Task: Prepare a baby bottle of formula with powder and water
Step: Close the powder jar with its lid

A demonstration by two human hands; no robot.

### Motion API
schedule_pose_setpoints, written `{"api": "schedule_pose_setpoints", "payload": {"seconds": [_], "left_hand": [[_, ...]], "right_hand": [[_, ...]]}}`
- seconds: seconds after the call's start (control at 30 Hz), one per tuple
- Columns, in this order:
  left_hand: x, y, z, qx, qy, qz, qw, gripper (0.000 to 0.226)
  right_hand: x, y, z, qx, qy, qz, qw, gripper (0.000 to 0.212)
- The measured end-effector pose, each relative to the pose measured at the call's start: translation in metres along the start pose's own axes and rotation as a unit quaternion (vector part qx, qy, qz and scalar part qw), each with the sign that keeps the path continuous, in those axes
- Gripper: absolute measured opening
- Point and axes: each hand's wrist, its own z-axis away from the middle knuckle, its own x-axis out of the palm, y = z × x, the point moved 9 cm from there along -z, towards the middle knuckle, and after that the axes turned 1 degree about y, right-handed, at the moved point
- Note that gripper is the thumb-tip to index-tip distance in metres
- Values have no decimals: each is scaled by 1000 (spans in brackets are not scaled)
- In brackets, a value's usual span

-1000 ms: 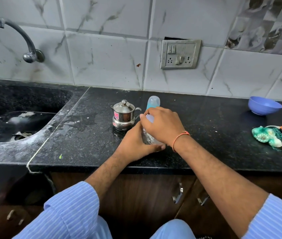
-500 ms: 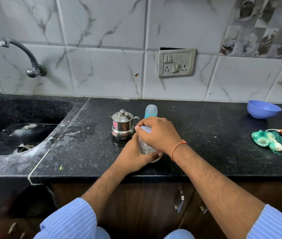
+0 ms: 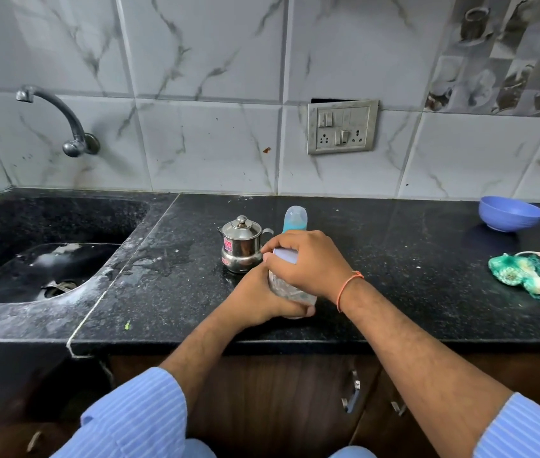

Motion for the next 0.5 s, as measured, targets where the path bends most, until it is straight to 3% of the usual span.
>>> {"api": "schedule_pose_setpoints", "payload": {"seconds": [0.13, 0.23, 0.33, 0.43, 0.5], "left_hand": [[6, 9, 9, 10, 90, -45, 995, 70], [6, 7, 15, -4, 127, -74, 989, 86], [3, -1, 8, -7, 77, -52, 996, 86], [0, -3, 3, -1, 11, -13, 1000, 75], [-1, -3, 3, 3, 7, -10, 1000, 72]], "right_hand": [[1, -4, 5, 57, 72, 129, 987, 30], [2, -6, 5, 79, 92, 152, 981, 34], [1, -1, 4, 61, 58, 129, 988, 29], [0, 0, 3, 34, 3, 35, 999, 24], [-1, -1, 4, 20, -14, -15, 1000, 27]]}}
